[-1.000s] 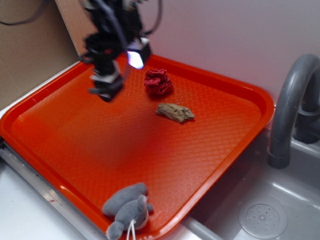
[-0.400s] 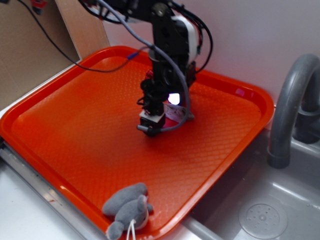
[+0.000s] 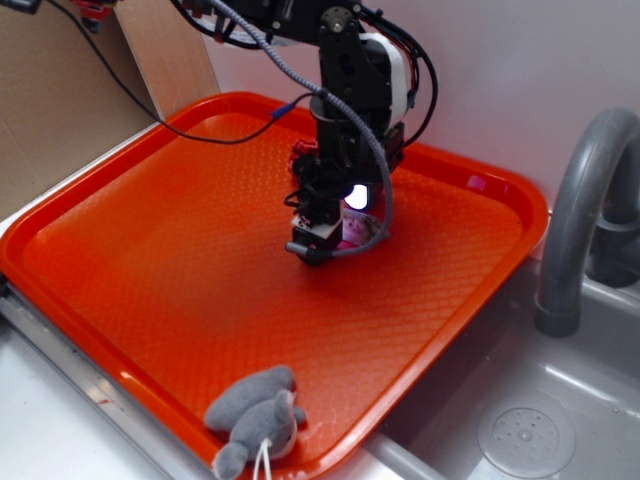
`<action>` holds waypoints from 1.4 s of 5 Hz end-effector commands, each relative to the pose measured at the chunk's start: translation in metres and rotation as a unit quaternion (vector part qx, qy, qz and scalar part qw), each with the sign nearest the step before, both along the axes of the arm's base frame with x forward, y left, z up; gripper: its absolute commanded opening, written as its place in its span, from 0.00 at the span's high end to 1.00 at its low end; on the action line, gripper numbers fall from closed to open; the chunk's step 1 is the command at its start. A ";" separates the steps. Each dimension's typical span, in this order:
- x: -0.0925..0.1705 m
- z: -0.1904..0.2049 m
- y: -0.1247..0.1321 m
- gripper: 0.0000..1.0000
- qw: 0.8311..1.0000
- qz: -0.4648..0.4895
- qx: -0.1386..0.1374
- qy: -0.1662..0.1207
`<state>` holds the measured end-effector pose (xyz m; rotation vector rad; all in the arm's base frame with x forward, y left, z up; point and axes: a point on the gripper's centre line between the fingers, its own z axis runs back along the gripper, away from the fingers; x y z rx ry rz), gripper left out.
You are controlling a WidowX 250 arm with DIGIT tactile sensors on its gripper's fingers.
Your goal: Grab the wood chip.
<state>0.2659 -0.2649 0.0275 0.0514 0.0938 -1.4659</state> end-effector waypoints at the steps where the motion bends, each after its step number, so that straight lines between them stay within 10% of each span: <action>1: -0.026 -0.005 -0.003 1.00 1.000 -0.024 0.010 0.002; 4: -0.034 0.077 0.025 1.00 0.974 0.224 -0.008 -0.025; 7: -0.065 0.177 0.119 1.00 0.823 0.566 -0.038 -0.026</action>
